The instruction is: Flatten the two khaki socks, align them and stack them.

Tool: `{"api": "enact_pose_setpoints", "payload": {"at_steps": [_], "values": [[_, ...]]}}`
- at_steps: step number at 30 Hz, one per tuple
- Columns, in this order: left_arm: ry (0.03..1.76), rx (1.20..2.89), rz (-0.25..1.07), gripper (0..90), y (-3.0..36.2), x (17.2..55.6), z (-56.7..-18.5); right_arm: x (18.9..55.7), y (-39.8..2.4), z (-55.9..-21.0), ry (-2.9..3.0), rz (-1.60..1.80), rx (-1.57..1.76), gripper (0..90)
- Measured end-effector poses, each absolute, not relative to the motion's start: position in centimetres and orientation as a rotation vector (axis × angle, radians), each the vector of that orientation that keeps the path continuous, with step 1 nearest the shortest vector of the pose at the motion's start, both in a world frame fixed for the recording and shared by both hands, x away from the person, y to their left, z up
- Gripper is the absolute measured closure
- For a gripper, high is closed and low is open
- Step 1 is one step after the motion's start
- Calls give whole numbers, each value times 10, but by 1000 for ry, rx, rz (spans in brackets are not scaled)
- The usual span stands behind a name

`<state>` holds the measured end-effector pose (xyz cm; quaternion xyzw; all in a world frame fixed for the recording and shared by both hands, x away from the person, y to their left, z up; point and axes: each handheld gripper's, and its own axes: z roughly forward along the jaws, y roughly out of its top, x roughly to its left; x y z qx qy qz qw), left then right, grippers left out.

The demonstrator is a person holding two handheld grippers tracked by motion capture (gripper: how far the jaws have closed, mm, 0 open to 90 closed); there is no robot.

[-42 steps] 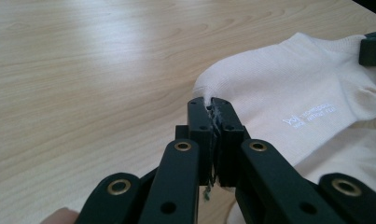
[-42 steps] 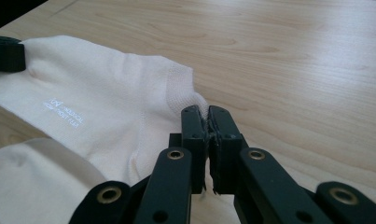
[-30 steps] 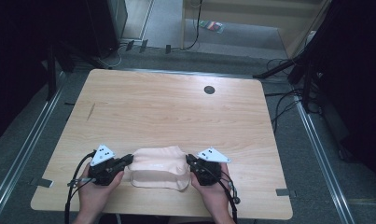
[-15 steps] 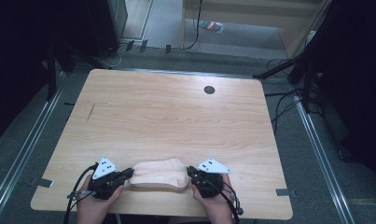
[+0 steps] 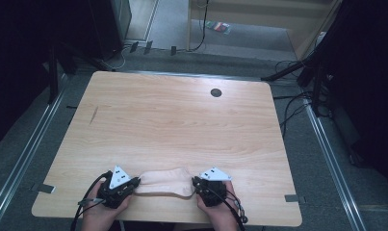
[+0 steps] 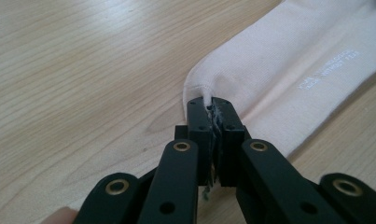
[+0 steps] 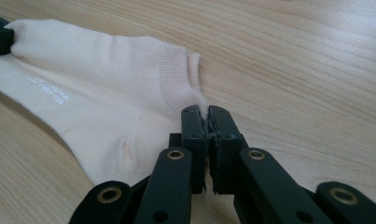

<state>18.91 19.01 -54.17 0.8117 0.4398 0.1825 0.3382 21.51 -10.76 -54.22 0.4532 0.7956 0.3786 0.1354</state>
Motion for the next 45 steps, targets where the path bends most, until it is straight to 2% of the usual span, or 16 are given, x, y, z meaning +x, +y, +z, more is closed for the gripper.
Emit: {"api": "enact_pose_setpoints", "payload": {"at_steps": [9,19,25,30,45], "values": [[1113,2096,587,888,184,183,-533,210,-111,-526,2241,1176,1306,866],[1175,2073,558,899,205,190,-525,211,-121,-521,2231,1134,1339,884],[1121,2111,526,887,191,189,-534,212,-116,-529,2275,1139,1344,876],[1110,2108,547,827,186,191,-538,213,-111,-532,2276,1162,1308,863],[1107,2110,559,838,179,194,-542,215,-112,-534,2270,1144,1334,862]]}}
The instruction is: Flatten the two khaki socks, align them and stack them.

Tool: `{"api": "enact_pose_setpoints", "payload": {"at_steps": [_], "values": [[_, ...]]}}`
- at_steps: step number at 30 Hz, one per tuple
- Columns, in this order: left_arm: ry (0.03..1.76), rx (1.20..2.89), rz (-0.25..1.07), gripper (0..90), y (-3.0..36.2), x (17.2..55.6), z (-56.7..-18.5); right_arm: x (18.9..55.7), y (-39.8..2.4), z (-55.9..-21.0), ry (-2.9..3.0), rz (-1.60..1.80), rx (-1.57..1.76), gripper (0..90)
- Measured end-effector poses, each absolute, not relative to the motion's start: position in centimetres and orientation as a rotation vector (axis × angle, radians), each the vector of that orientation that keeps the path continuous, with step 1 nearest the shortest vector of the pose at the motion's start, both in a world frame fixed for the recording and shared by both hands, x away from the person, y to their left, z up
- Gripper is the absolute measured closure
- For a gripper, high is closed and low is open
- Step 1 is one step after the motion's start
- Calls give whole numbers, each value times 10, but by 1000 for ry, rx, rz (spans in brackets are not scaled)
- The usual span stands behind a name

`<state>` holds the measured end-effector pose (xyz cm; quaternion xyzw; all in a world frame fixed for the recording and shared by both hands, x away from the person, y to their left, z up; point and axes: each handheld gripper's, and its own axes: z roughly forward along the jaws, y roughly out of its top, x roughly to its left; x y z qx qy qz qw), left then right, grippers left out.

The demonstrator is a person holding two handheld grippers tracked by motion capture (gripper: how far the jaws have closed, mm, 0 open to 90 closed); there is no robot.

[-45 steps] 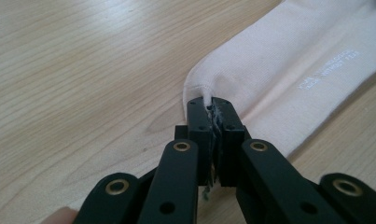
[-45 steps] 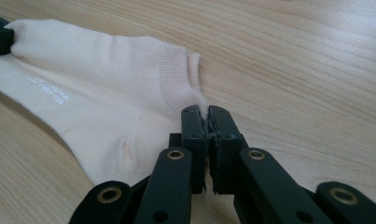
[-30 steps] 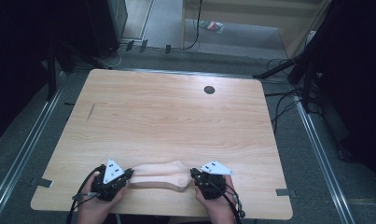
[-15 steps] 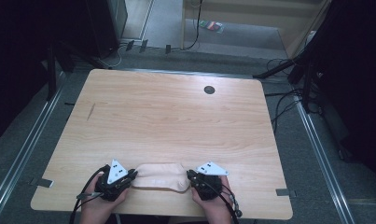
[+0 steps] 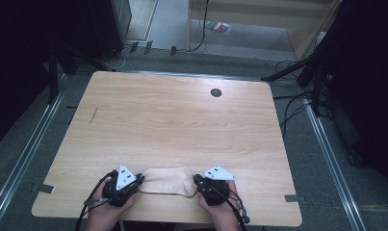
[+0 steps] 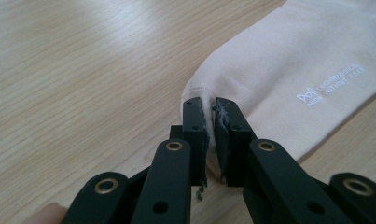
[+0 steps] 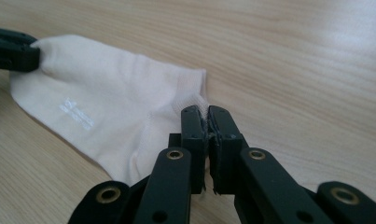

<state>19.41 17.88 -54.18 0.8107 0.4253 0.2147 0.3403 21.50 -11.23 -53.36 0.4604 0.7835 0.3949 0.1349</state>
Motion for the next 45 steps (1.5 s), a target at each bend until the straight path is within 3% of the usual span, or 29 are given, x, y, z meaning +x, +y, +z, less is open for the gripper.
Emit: {"api": "enact_pose_setpoints", "payload": {"at_steps": [11,19,23,28,30,32,36,45], "values": [[1125,2088,579,851,178,197,-543,218,-114,-538,2233,1158,1371,858],[1127,2090,569,798,178,198,-543,216,-112,-537,2199,1189,1334,840],[1142,2083,557,682,180,199,-544,219,-111,-541,2210,1166,1348,753],[1159,2028,546,528,187,198,-541,221,-114,-540,2182,1176,1382,559],[1156,1970,506,549,193,197,-537,220,-116,-537,2157,1199,1387,544],[1125,1898,478,654,198,195,-533,217,-116,-533,2128,1233,1364,569],[1064,1853,380,848,199,198,-531,209,-111,-529,2139,1317,1290,742],[1159,1945,367,882,187,222,-551,213,-90,-550,2306,1219,1301,806]]}}
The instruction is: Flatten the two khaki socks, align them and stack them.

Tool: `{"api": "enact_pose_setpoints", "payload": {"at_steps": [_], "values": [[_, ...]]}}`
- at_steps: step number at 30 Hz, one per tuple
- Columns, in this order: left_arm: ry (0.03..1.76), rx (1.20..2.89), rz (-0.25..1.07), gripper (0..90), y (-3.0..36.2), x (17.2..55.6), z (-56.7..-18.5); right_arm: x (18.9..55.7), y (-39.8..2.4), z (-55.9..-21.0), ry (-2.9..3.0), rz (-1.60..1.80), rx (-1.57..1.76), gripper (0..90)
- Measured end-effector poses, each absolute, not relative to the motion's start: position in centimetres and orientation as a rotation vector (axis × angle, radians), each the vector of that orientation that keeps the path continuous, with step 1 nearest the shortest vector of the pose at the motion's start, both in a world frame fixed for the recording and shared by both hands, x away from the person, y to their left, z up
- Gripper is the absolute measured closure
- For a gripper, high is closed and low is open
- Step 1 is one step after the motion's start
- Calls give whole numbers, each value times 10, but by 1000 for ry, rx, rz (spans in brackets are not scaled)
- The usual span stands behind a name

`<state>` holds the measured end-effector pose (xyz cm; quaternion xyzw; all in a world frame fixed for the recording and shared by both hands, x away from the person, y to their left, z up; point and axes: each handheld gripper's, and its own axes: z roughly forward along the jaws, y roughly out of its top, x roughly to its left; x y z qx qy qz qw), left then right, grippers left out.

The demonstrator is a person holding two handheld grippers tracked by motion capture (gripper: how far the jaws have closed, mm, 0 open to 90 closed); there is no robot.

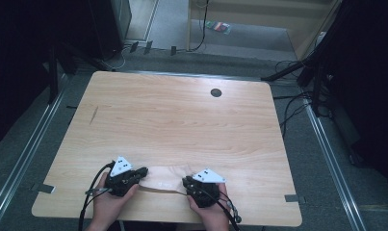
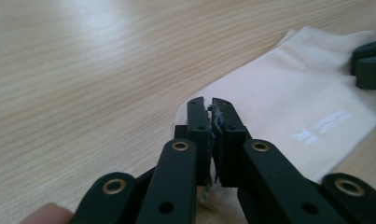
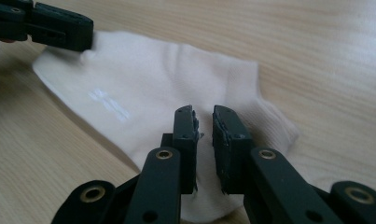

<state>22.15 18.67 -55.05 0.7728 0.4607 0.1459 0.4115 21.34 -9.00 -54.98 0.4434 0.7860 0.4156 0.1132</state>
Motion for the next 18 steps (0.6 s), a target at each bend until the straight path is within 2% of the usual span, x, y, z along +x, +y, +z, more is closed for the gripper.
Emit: {"api": "enact_pose_setpoints", "payload": {"at_steps": [4,7,10,12,15,18], "values": [[1154,1948,359,881,187,223,-552,216,-93,-551,2313,1230,1319,814],[1134,1957,369,823,186,222,-552,216,-93,-551,2321,1233,1311,805],[1076,1973,370,719,187,216,-549,216,-94,-550,2322,1249,1323,778],[1045,1964,388,710,192,211,-544,214,-95,-549,2306,1271,1320,738],[1049,1908,388,696,204,207,-537,214,-101,-542,2254,1351,1355,734],[1082,1868,382,649,215,209,-537,214,-107,-536,2213,1379,1342,693]]}}
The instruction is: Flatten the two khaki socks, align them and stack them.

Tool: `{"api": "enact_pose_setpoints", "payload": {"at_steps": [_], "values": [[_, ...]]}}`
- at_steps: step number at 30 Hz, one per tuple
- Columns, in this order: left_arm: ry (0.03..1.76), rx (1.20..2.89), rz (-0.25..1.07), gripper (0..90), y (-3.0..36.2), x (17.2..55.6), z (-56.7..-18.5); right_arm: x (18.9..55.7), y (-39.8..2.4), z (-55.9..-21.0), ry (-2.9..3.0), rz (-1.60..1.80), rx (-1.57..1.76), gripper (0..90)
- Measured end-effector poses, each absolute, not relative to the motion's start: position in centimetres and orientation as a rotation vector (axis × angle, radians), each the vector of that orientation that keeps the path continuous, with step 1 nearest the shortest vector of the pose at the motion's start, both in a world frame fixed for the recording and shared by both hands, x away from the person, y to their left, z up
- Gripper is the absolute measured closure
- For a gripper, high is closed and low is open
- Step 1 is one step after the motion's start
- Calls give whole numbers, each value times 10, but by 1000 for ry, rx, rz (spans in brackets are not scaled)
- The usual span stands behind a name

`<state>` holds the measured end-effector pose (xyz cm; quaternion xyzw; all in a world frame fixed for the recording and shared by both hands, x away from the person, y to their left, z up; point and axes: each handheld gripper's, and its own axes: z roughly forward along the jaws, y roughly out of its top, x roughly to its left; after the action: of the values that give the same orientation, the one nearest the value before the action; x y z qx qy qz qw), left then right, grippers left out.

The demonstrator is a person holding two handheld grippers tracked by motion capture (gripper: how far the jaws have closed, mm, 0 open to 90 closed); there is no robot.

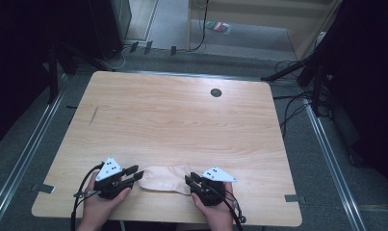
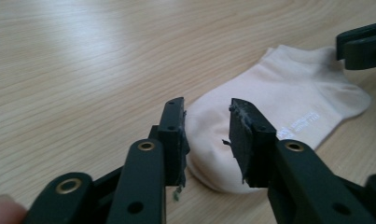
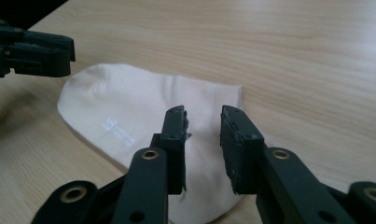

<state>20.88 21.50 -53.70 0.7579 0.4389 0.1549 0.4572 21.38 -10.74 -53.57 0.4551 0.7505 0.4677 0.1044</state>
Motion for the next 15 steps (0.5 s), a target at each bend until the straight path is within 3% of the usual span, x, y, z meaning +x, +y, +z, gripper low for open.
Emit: {"api": "enact_pose_setpoints", "payload": {"at_steps": [5,8,15], "values": [[1137,1783,397,504,228,210,-533,215,-117,-531,2162,1412,1305,562],[1159,1746,423,403,237,209,-531,219,-123,-526,2155,1412,1289,423],[1226,1704,477,134,255,211,-527,227,-146,-520,2097,1405,1303,201]]}}
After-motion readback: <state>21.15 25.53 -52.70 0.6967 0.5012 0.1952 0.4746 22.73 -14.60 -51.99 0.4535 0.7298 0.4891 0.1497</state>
